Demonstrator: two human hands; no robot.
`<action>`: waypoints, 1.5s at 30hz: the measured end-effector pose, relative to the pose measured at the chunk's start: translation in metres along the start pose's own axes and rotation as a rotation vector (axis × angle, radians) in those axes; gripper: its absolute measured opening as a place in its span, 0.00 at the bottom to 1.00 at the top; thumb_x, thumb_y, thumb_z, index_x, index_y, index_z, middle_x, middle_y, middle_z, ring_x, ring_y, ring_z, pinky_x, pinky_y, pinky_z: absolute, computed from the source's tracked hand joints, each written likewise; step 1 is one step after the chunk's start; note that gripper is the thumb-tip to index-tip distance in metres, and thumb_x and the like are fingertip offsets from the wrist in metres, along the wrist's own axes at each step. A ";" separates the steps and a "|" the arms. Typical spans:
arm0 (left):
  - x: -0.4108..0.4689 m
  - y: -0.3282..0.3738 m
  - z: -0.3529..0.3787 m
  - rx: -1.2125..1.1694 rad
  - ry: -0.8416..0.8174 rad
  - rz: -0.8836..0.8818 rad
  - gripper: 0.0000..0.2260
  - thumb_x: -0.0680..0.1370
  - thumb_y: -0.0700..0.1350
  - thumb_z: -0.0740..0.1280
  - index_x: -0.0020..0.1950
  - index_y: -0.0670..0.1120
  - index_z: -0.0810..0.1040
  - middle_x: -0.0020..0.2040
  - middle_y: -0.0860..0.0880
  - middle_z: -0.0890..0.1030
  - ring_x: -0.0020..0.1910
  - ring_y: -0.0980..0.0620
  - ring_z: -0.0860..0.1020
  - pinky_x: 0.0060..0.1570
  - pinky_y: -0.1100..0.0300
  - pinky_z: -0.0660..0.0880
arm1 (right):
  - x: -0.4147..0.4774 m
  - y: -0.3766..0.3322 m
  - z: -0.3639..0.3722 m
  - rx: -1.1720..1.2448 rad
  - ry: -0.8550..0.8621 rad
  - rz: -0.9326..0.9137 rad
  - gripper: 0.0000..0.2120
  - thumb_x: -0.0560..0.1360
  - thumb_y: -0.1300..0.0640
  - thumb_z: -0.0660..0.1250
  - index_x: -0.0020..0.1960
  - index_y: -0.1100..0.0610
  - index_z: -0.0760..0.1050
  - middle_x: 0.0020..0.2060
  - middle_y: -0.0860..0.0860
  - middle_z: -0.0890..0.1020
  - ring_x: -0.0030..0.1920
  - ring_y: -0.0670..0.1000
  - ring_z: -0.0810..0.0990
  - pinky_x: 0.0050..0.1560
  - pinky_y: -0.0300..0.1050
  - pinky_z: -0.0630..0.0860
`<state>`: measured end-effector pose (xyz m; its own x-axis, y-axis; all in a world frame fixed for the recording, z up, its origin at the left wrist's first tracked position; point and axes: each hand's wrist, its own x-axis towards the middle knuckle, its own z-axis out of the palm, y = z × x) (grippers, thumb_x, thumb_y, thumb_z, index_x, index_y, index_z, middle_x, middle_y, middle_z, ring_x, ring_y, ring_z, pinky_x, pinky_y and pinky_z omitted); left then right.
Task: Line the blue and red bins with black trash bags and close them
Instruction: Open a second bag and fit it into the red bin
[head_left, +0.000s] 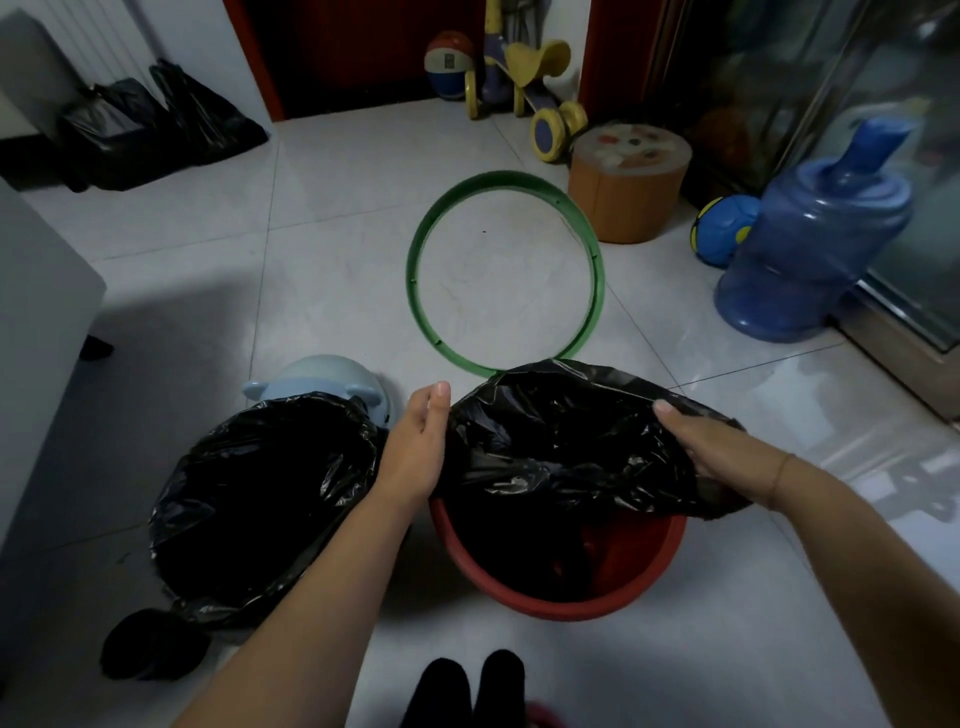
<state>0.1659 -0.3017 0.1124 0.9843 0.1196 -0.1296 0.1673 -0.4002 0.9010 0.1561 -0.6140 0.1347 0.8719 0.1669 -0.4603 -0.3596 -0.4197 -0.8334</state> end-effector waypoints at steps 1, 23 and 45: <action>-0.003 -0.001 -0.002 0.038 0.026 -0.006 0.29 0.77 0.66 0.50 0.70 0.51 0.69 0.63 0.53 0.74 0.62 0.57 0.68 0.56 0.61 0.61 | -0.011 -0.002 -0.004 -0.086 0.000 -0.016 0.32 0.67 0.28 0.56 0.60 0.45 0.77 0.59 0.49 0.81 0.62 0.51 0.76 0.69 0.54 0.67; -0.039 -0.004 0.028 0.379 -0.115 0.219 0.37 0.72 0.70 0.47 0.76 0.50 0.58 0.76 0.52 0.59 0.74 0.55 0.58 0.67 0.61 0.56 | 0.004 0.040 0.013 0.674 0.156 0.060 0.41 0.70 0.26 0.46 0.72 0.52 0.66 0.66 0.52 0.75 0.62 0.51 0.76 0.58 0.47 0.74; -0.079 -0.007 0.013 0.727 -0.072 0.476 0.30 0.75 0.69 0.46 0.42 0.48 0.76 0.72 0.47 0.67 0.75 0.49 0.56 0.74 0.47 0.44 | -0.106 0.043 0.073 -0.767 0.308 -0.396 0.39 0.70 0.28 0.36 0.74 0.45 0.57 0.55 0.41 0.76 0.59 0.43 0.66 0.59 0.43 0.56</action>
<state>0.0881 -0.3200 0.1105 0.9557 -0.2558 0.1455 -0.2927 -0.8766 0.3819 0.0239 -0.5845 0.1258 0.9741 0.2258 0.0095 0.2077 -0.8782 -0.4307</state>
